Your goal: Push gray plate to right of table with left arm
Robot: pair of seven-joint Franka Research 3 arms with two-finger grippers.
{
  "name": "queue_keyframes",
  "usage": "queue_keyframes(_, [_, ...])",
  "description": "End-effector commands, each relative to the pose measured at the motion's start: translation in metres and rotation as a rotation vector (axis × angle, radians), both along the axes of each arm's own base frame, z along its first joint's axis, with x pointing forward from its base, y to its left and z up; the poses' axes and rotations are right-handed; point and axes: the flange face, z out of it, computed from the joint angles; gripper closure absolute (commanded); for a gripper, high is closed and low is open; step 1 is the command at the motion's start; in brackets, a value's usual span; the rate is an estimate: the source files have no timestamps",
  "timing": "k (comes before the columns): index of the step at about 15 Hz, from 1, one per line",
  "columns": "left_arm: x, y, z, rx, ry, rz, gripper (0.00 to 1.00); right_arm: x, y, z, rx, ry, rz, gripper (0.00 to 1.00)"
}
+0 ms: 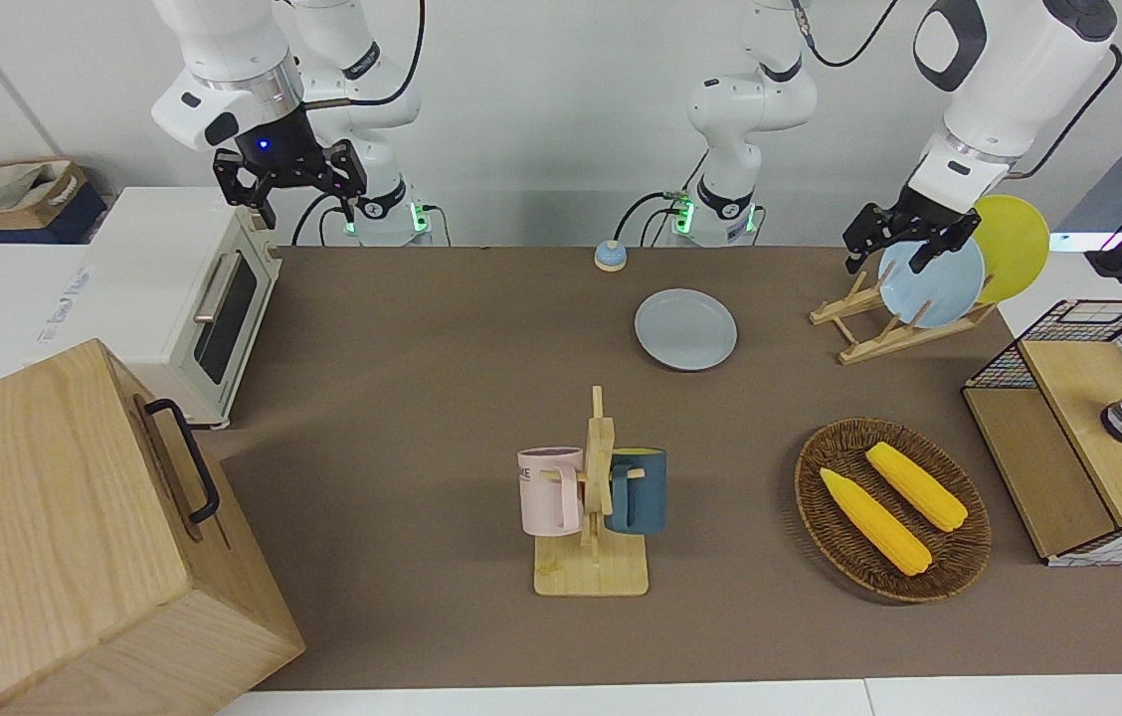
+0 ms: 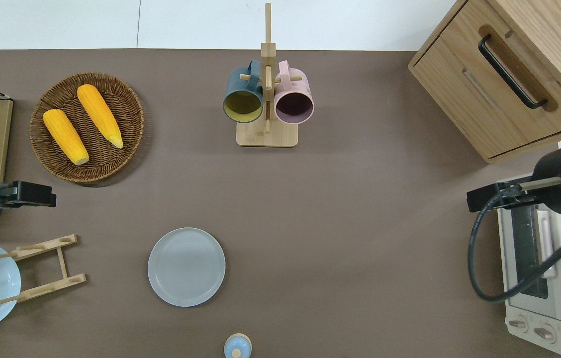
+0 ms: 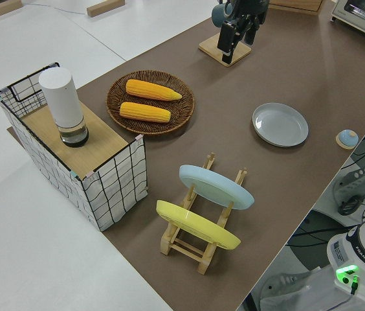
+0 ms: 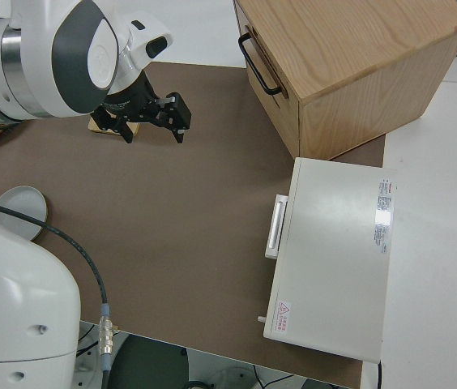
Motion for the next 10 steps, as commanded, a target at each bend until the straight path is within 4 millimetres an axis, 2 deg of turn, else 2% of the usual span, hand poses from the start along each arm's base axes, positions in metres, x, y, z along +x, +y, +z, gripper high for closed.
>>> queue_keyframes(1, [-0.0055,-0.0069,0.0081,-0.01,0.035,-0.009,0.01,-0.0036,-0.002,0.0028,0.007,0.006,-0.003,0.017])
queue_keyframes(10, [-0.0084,-0.0137,0.0003,-0.011,0.072,-0.023,0.0,-0.0036,-0.002,0.0028,0.007,0.006,-0.002,0.017])
